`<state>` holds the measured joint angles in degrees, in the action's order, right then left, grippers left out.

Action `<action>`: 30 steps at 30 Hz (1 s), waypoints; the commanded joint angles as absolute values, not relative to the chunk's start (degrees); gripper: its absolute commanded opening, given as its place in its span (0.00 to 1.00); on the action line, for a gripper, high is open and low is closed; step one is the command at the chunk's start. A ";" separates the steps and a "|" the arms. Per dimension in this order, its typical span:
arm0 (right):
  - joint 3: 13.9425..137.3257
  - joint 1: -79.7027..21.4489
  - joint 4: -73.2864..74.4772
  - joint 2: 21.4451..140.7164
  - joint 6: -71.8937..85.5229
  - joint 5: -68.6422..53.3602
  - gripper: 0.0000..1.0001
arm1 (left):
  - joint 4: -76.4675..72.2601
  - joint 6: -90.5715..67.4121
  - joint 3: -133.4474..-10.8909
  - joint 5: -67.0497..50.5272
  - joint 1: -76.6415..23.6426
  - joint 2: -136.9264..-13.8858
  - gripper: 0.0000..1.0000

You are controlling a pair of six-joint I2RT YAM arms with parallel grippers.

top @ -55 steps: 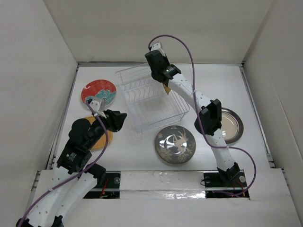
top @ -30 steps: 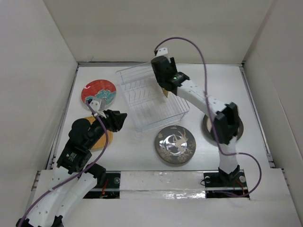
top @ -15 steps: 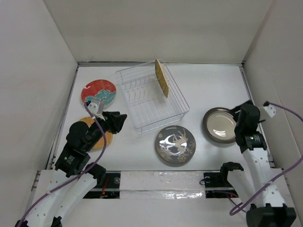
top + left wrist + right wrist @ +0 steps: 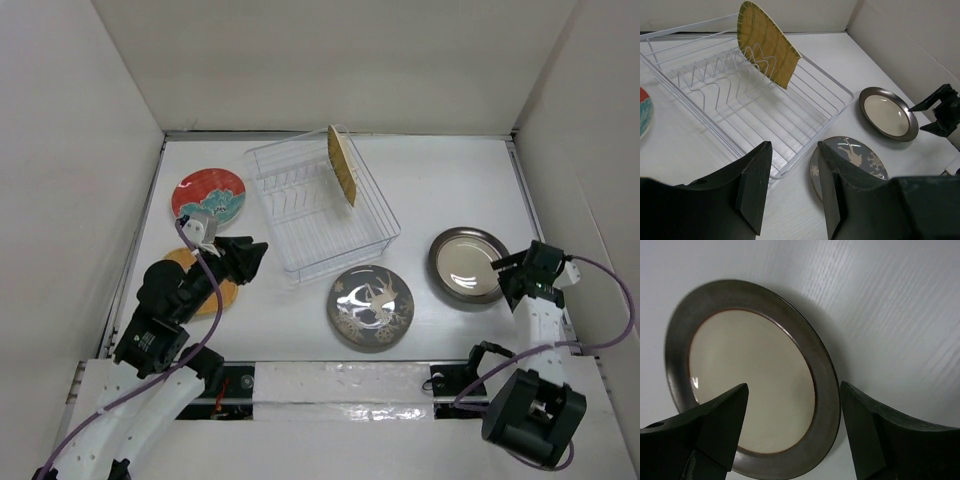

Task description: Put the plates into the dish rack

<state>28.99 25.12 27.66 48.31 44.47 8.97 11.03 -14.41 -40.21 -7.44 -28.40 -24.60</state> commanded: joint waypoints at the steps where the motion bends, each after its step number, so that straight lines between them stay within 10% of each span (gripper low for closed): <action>1: 26.11 25.93 23.82 52.73 44.82 -0.16 0.80 | 9.14 -14.24 -40.78 -7.91 -28.65 -24.17 0.38; 14: 17.49 25.93 6.96 60.80 53.60 -10.81 0.73 | 9.32 -14.15 -40.87 -7.65 -28.65 -25.57 0.39; 22: 11.61 26.46 -14.40 65.66 61.17 -12.57 0.18 | 9.40 -14.15 -40.96 -7.65 -28.65 -26.98 0.38; 30: 11.41 26.46 -19.26 59.43 58.90 -11.26 0.00 | 9.49 -14.06 -40.87 -6.86 -28.65 -28.92 0.38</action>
